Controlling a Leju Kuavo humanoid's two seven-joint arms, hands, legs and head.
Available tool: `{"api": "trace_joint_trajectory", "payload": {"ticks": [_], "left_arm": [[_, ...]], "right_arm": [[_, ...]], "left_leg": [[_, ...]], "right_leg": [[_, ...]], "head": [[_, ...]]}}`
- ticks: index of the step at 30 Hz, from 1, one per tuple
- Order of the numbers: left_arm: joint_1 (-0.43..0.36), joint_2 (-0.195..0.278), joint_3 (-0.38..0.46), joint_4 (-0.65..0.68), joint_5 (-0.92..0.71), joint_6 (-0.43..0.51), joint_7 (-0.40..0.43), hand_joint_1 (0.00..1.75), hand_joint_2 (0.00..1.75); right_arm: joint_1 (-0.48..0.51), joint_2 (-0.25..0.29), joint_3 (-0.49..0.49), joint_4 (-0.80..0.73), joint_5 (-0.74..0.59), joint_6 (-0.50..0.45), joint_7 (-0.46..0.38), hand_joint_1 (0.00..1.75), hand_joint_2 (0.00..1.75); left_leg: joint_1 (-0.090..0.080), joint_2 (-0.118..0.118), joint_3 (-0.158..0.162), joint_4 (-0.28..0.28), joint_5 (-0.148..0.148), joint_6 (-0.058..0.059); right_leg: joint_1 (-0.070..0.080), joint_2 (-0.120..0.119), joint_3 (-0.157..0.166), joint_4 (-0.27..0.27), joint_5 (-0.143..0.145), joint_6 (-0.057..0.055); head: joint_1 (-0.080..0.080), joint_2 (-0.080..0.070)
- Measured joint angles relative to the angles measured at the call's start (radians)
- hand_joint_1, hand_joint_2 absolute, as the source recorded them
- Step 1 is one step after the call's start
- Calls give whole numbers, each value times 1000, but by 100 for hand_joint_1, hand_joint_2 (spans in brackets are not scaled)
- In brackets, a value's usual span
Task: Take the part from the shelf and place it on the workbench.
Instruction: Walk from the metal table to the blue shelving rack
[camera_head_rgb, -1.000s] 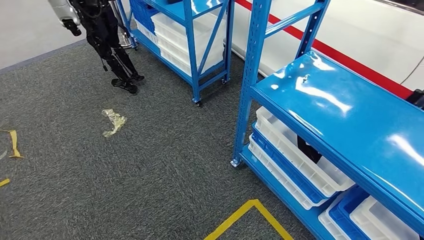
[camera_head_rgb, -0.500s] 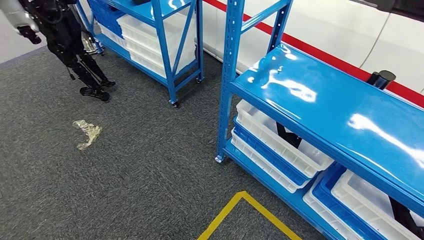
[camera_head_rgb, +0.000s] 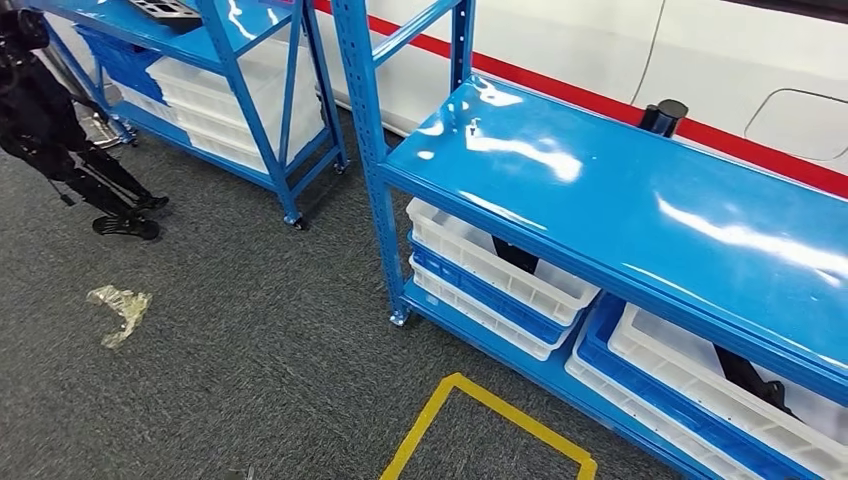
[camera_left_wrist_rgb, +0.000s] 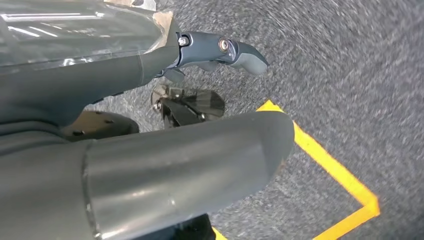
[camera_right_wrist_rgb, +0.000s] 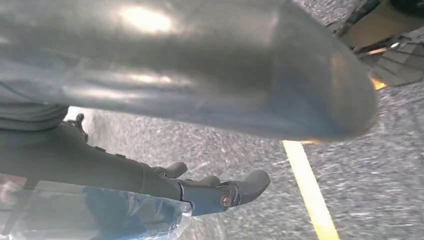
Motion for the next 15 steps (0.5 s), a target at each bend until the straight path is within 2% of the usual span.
{"api": "trace_joint_trajectory", "payload": {"ticks": [1,2,3,4,5,6,8,9,10,12,14,15], "left_arm": [[-2,0,-4,0,-4,0,3,0,0],[-4,1,-7,0,-7,1,6,0,0],[-7,1,-9,0,-9,2,8,0,0],[-10,3,-12,0,-10,3,9,0,0],[-12,4,-14,0,-10,4,10,0,0],[-14,5,-17,0,-10,6,11,0,0],[-19,5,-22,0,-10,10,13,0,0],[-21,6,-24,0,-9,11,14,0,0],[-22,6,-25,0,-9,12,14,0,0],[-23,8,-28,1,-9,12,14,0,0],[-21,9,-30,1,-9,12,16,0,0],[-21,9,-31,1,-9,12,16,0,0]], "right_arm": [[2,-1,-2,0,1,0,0,0,0],[4,-2,-3,0,2,0,0,0,0],[6,-2,-5,0,3,0,0,0,0],[6,-2,-6,0,4,0,0,0,0],[7,-2,-7,0,4,0,0,0,0],[8,-2,-7,0,6,0,0,0,0],[12,-2,-7,0,13,1,1,0,0],[14,-3,-7,0,18,2,3,0,0],[14,-4,-7,0,22,3,4,0,0],[11,-4,-7,0,28,4,7,0,0],[9,-5,-7,0,32,4,10,0,0],[10,-6,-7,0,33,4,11,0,0]], "left_leg": [[0,-2,3,-13,21,2],[0,-8,27,-67,58,6],[2,-26,61,-141,97,10],[3,-47,92,-209,122,13],[3,-63,113,-255,137,16],[1,-73,122,-277,139,18],[-3,-56,124,-285,142,27],[-2,-45,126,-291,147,35],[-2,-32,129,-298,151,43],[-2,-3,130,-304,155,51],[-4,26,127,-303,155,52],[-4,40,127,-303,154,51]], "right_leg": [[1,14,1,1,1,0],[1,28,2,1,1,0],[1,41,3,1,1,0],[3,52,2,3,2,3],[4,63,-1,3,3,7],[4,73,-5,3,6,13],[2,86,-15,1,11,28],[2,73,-23,7,8,32],[4,50,-37,30,-5,33],[6,-5,-94,142,-59,28],[6,-21,-156,272,-107,31],[4,-24,-163,292,-109,37]], "head": [[0,0],[0,0],[0,0],[0,0],[0,0],[1,0],[1,0],[1,0],[3,0],[5,0],[7,0],[7,0]]}}
